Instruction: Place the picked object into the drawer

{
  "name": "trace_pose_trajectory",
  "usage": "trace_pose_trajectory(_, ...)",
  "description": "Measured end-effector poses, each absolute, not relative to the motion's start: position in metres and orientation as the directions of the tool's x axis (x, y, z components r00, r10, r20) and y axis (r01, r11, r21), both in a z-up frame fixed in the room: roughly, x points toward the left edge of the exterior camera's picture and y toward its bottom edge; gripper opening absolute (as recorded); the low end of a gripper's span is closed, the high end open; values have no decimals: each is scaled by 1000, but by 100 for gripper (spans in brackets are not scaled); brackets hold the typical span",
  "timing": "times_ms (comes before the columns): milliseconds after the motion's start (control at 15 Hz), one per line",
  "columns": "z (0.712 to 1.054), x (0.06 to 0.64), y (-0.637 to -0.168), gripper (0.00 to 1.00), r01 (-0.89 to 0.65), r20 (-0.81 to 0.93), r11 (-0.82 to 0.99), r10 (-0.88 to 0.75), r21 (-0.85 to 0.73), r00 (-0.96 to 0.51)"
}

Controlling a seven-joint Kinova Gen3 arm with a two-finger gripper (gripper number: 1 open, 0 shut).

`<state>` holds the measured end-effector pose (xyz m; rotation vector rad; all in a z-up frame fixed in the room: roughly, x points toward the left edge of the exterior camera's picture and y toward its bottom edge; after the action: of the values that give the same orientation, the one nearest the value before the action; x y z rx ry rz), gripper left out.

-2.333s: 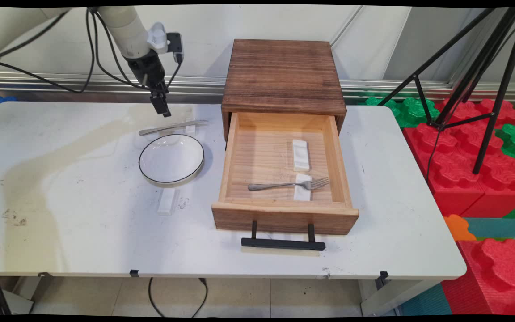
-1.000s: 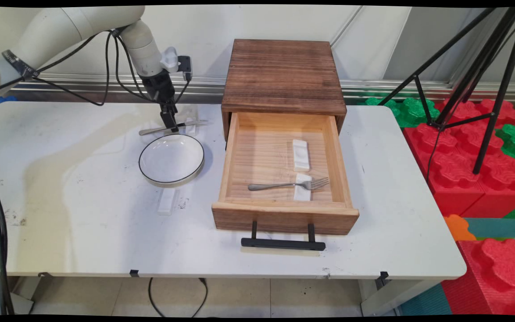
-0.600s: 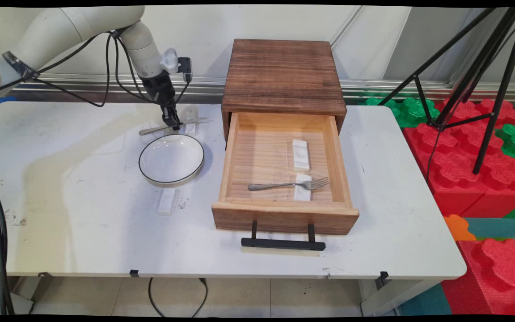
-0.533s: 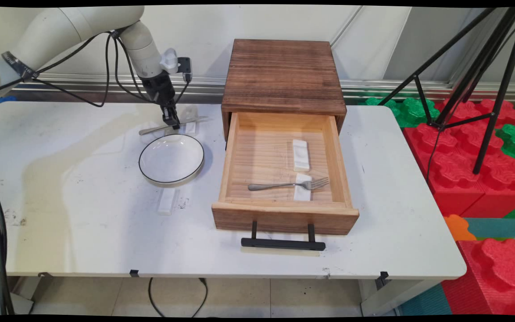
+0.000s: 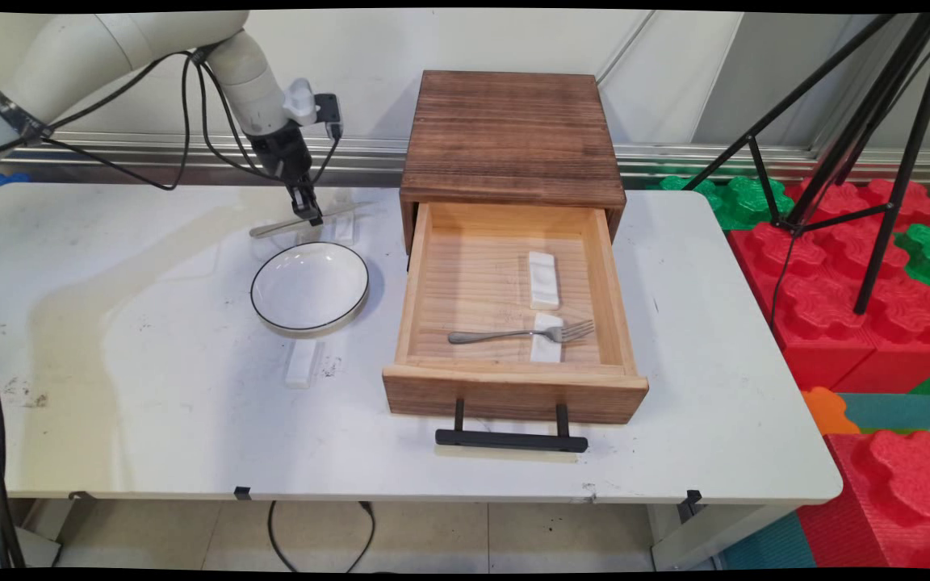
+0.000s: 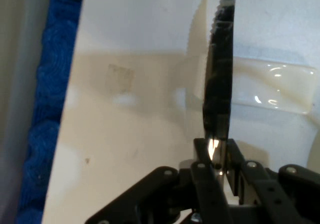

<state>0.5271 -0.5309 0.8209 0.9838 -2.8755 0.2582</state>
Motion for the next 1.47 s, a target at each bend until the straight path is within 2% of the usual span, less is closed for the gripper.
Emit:
trace_pose_trajectory(800, 906, 512, -494, 0, -727, 257, 642, -680, -245, -687)
trace_pose_trajectory(1200, 972, 474, -461, 0, -674, 328, 687, -593, -270, -735)
trace_pose_trajectory(1467, 1001, 443, -441, 0, -608, 351, 742, -510, -283, -785)
